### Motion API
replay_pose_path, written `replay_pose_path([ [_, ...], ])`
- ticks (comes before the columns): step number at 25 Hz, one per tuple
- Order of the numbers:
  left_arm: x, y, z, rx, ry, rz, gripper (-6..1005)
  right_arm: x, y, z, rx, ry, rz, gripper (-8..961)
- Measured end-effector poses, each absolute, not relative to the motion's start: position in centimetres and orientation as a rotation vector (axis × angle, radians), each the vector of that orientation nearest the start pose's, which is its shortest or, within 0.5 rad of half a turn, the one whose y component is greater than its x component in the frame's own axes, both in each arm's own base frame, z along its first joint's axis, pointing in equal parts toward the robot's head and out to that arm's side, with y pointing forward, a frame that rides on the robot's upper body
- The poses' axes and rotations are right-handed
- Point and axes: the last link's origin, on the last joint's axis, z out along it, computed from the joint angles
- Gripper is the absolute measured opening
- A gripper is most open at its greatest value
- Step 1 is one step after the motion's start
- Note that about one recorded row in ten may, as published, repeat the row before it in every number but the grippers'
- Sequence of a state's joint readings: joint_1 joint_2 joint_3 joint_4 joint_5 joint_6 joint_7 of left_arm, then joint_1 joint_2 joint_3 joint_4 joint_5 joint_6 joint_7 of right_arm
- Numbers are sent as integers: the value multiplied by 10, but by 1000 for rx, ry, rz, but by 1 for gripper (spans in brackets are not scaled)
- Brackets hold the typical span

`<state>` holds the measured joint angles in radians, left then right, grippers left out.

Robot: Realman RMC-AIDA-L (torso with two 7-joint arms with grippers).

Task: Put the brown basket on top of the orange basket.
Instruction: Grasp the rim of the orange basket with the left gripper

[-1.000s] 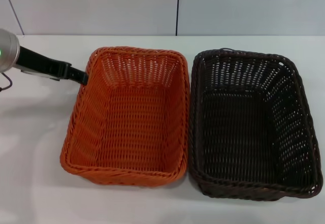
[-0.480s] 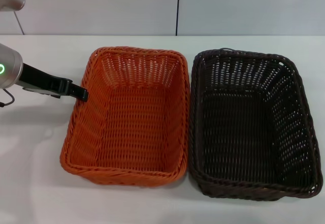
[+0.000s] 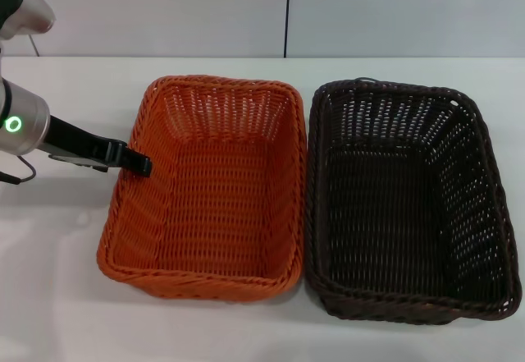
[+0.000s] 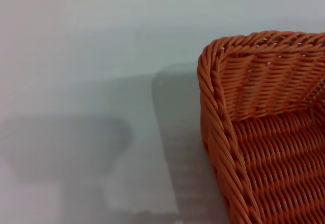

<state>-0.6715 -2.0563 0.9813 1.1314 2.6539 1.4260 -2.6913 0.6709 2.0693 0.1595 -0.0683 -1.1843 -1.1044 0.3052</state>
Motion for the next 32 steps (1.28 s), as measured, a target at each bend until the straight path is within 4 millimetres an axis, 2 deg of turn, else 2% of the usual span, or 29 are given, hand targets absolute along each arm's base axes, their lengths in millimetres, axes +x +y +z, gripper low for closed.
replay_pose_path([
  [10,-233,399,41,-2201,-1412,164,689,332,397,64,-1221,656,775,557],
  [21,-232,398,37,-2219,-1401,182,445,333,397,66,-1216,650,769,556],
  [28,-231,400,38,-2218,-1398,174,205,334,397,68,-1204,654,768,556],
  [32,-230,400,39,-2219,-1391,172,193,336,396,68,-1204,659,764,556],
])
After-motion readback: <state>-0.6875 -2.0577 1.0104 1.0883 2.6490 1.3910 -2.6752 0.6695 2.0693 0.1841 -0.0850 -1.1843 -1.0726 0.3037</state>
